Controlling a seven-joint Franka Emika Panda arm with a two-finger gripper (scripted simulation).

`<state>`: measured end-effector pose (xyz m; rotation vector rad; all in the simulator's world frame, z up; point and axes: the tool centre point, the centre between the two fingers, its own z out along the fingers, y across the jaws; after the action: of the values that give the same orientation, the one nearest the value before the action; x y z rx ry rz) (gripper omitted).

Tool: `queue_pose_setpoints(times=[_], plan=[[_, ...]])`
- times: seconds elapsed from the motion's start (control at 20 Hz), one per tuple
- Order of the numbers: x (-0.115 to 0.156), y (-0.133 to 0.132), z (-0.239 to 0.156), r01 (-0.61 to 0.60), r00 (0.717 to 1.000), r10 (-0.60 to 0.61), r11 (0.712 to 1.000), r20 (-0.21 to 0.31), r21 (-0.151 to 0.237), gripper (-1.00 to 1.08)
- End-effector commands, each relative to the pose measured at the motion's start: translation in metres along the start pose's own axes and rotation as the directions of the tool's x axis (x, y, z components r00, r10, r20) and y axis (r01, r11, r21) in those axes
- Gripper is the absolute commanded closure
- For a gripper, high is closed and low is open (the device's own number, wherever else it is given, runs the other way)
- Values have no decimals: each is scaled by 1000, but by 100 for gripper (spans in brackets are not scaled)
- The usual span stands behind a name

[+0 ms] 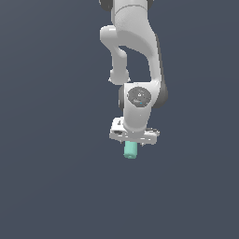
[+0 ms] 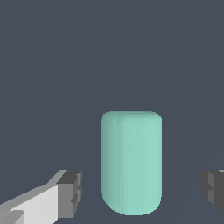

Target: Pick up the object and move it to a goal position.

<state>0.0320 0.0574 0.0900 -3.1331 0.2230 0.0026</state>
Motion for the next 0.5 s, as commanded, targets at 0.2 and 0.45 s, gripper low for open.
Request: queue_pose_setpoints(times=[0.2,0.45], plan=[[0,0,14,-1,1000,1,1000,-1,0,-92],[0,0,41,-3,1000,3,1000,-1,0,-92]])
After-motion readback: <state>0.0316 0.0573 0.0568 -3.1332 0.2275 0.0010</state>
